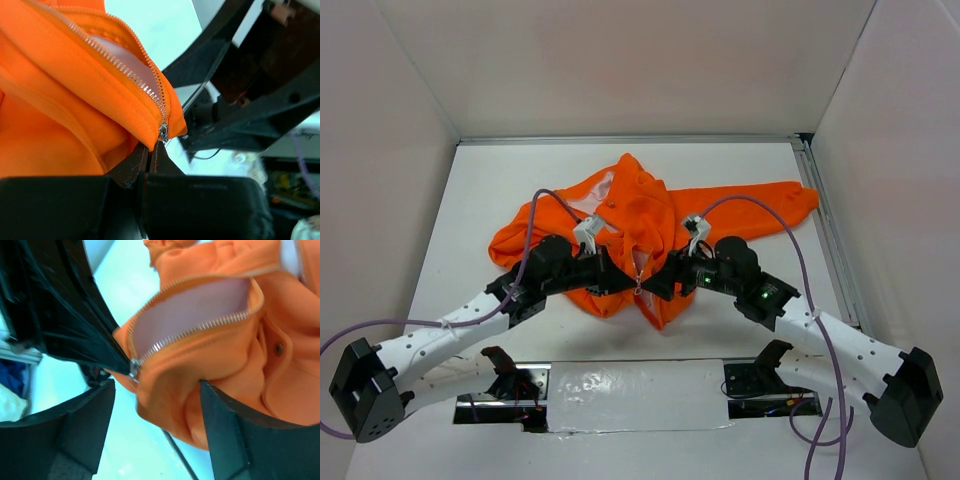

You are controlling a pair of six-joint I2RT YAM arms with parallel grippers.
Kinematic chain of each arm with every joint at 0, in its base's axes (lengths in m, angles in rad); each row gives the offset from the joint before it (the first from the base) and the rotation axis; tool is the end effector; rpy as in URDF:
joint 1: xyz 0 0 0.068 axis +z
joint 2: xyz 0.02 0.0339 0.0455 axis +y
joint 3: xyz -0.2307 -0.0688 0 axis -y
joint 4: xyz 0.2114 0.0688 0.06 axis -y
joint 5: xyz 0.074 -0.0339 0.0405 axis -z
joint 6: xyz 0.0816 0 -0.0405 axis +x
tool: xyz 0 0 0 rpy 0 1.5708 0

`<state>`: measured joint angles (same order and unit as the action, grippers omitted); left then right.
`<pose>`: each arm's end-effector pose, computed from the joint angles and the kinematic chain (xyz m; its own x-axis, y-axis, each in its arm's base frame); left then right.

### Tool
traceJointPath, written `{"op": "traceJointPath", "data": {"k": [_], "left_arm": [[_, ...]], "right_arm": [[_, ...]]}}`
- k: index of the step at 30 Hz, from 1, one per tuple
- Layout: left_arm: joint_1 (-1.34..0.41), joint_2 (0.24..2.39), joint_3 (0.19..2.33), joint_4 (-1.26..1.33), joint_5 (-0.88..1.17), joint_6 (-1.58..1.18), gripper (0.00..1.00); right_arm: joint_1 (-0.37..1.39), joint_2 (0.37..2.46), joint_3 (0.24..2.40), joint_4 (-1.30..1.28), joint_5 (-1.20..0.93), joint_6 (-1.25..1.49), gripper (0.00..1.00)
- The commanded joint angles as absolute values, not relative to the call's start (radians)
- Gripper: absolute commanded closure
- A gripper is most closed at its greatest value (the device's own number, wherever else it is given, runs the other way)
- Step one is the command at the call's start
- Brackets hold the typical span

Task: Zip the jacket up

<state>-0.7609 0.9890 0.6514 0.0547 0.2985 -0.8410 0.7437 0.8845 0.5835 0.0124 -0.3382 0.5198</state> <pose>0.1707 -0.1956 0.2504 -0.7784 -0.2424 -0.5790 0.4251 0.4751 -0.7704 0.1570 0.1812 0.2436 -0.6153 0.0707 -0.7851 -0.6534 0.5114 0.5581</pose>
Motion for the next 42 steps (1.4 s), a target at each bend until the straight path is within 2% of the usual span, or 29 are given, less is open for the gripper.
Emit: {"op": "traceJointPath", "data": {"k": [1,4,5,11,15,19,27,30,37,40,41,42], "left_arm": [[-0.752,0.989,0.713,0.071,0.249,-0.958,1.0],[-0.752,1.008,0.748,0.028,0.222,-0.998,1.0],[-0.752,1.015,0.761,0.006,0.221,-0.997,1.0],[-0.749,1.055,0.79,-0.02,0.248,-1.017,1.0],[-0.749,1.06,0.798,-0.012,0.264,-1.028,1.0],[-0.749,1.055,0.799,-0.009,0.282,-1.026,1.0],[-0.747,1.042,0.785,-0.009,0.295,-1.017,1.0],[-0.747,1.02,0.767,0.021,0.305,-1.025,1.0],[-0.747,1.019,0.746,0.046,0.319,-1.042,1.0],[-0.747,1.019,0.741,0.054,0.311,-1.048,1.0],[-0.747,1.019,0.742,0.049,0.305,-1.048,1.0],[-0.747,1.019,0.742,0.046,0.305,-1.045,1.0]], "right_arm": [[0.756,0.851,0.614,-0.075,-0.299,0.509,0.23],[0.765,0.81,0.607,-0.103,-0.316,0.526,0.11],[0.768,0.783,0.606,-0.103,-0.34,0.529,0.01],[0.815,0.692,0.611,-0.149,-0.368,0.563,0.0],[0.842,0.684,0.595,-0.091,-0.43,0.572,0.0],[0.848,0.774,0.598,-0.02,-0.465,0.578,0.0],[0.859,0.884,0.565,0.164,-0.325,0.663,0.0],[0.859,0.888,0.546,0.218,-0.278,0.683,0.04],[0.861,0.945,0.548,0.276,-0.313,0.696,0.16],[0.861,0.957,0.543,0.296,-0.325,0.704,0.28],[0.862,0.953,0.542,0.296,-0.322,0.704,0.39],[0.865,0.951,0.54,0.293,-0.315,0.707,0.43]]}}
